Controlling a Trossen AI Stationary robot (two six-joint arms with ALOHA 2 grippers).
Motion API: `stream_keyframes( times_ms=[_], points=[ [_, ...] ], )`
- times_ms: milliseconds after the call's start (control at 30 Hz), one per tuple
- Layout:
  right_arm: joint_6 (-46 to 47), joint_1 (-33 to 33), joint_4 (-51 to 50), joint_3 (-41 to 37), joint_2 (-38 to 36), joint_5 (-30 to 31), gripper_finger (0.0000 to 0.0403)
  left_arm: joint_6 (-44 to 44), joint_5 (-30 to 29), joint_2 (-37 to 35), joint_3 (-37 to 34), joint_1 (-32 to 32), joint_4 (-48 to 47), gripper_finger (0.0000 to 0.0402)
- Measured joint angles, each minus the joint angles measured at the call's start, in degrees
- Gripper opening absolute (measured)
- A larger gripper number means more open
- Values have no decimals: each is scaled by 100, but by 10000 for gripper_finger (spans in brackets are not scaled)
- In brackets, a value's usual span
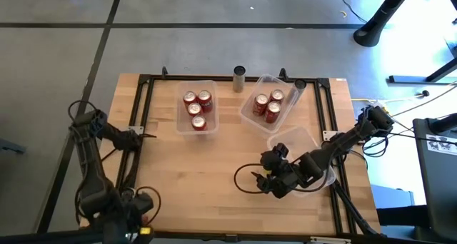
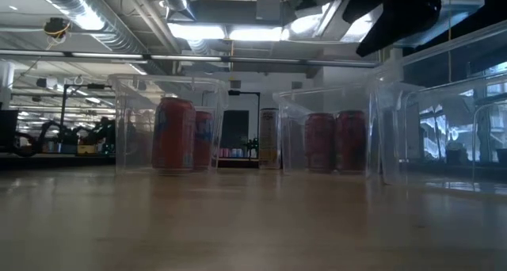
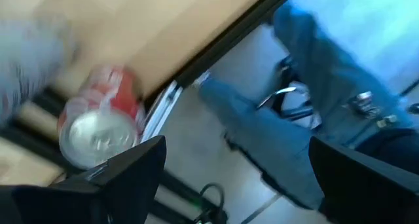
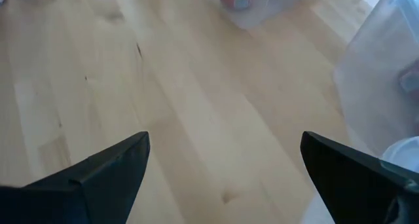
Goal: Sort soda cans
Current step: Put the red-white soda can into the top right transparent bin
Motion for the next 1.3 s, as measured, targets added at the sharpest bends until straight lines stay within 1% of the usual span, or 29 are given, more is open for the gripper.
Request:
stream_keyframes(
  times_ms=[167, 233, 367, 433, 600, 833, 1033, 1300],
  points=[
    [-2, 0, 67, 0, 0, 59, 395, -429, 401, 295, -2, -261, -193, 363],
    [-7, 0, 113, 0, 0, 61, 395, -594, 538, 342, -2, -289, -523, 363],
    [-20, 0, 193, 0, 0, 61, 395, -614, 725, 357, -2, -286, -1127, 363],
    [-20, 0, 221, 0, 0, 59, 395, -615, 755, 357, -2, -302, -1277, 363],
    [-24, 0, 296, 0, 0, 61, 395, -426, 786, 357, -61, -357, -1150, 363],
    [-47, 0, 294, 0, 2, 208, 395, -374, 846, 360, -409, -487, -1035, 363],
    [-153, 0, 296, 0, 2, 214, 395, -125, 846, 360, -421, -513, -1098, 363],
    [-177, 0, 293, 0, 2, 227, 395, 189, 847, 360, -795, -533, -435, 363]
  ],
)
